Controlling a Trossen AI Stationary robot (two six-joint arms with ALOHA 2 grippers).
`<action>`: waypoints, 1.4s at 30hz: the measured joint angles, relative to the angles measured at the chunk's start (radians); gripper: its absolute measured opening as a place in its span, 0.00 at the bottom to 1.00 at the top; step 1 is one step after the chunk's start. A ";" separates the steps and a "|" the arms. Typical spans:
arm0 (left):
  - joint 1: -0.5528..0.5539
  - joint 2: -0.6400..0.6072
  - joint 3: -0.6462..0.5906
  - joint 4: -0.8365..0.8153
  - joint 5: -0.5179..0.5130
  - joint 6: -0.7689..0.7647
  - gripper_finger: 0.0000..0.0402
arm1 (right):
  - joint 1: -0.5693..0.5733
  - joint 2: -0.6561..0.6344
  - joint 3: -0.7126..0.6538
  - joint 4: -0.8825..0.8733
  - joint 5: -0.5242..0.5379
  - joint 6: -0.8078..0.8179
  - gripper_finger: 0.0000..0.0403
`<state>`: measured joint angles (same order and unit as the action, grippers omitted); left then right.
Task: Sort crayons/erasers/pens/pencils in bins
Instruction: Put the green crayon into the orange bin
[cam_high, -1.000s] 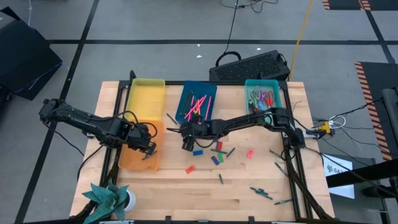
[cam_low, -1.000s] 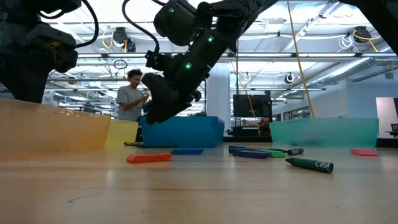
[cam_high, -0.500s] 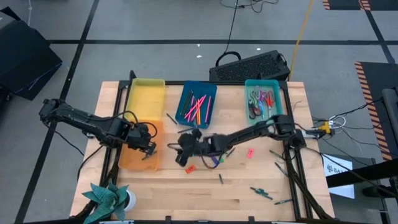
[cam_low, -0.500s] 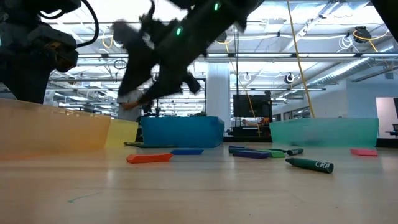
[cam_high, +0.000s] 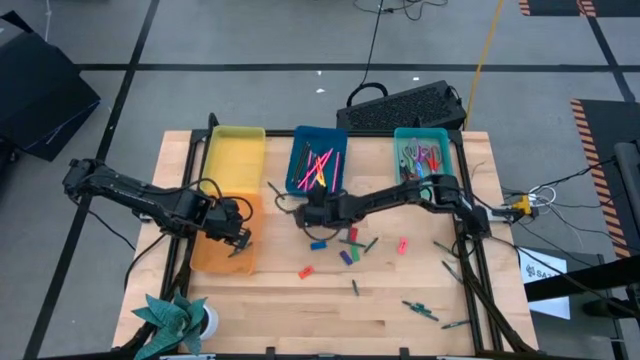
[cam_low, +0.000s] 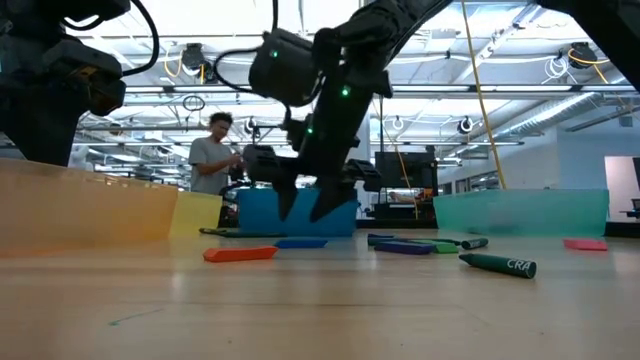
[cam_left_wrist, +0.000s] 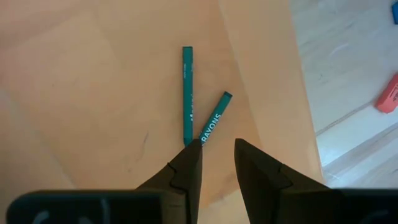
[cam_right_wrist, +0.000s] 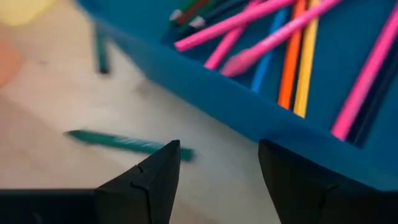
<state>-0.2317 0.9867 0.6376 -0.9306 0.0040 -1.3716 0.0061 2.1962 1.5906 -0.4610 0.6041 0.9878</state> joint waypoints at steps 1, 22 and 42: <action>0.000 0.000 0.000 0.000 0.001 0.000 0.24 | -0.009 -0.002 0.000 -0.011 0.001 0.000 0.52; -0.010 0.000 0.000 -0.002 0.029 0.020 0.24 | 0.000 -0.009 -0.100 0.265 -0.077 -0.285 0.52; -0.018 0.000 0.000 0.003 -0.021 0.069 0.24 | 0.030 -0.059 -0.512 1.164 -0.201 -0.707 0.52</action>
<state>-0.2501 0.9867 0.6376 -0.9273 -0.0172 -1.3026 0.0363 2.1376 1.0786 0.7029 0.4033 0.2804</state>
